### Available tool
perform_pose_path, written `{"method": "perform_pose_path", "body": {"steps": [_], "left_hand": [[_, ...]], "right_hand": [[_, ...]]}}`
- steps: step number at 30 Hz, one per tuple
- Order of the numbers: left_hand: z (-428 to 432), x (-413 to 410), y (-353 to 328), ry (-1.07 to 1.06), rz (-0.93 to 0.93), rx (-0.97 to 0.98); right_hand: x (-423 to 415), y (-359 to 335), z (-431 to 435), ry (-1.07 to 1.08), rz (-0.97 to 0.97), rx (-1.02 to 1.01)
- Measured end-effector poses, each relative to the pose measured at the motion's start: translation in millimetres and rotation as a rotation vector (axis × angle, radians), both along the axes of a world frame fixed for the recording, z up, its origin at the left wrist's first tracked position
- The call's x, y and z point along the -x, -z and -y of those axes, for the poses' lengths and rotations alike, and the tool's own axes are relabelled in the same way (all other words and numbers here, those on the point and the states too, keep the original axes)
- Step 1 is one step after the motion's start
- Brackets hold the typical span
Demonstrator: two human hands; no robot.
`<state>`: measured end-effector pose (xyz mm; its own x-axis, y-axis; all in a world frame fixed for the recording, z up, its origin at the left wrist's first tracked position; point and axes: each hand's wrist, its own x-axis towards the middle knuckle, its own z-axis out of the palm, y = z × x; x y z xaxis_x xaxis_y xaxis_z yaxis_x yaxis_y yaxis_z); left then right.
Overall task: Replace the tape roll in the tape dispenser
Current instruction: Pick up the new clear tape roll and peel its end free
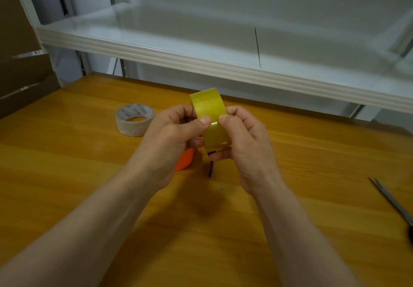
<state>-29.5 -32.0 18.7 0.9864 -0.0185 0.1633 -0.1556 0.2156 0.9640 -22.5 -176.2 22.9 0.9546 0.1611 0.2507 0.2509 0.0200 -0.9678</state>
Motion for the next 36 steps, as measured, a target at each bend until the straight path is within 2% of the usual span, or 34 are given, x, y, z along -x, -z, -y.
{"method": "perform_pose_path", "body": {"steps": [11,25,36], "left_hand": [[5,2,1,-0.003,-0.005,-0.010],[9,6,-6,0.054,-0.092,0.202],[13,6,-2,0.070,-0.109,0.180]], "right_hand": [[-4,3,-1,0.047,0.006,0.026],[-1,-1,1,0.066,-0.007,-0.001],[-1,-1,-2,0.172,0.010,0.035]]}}
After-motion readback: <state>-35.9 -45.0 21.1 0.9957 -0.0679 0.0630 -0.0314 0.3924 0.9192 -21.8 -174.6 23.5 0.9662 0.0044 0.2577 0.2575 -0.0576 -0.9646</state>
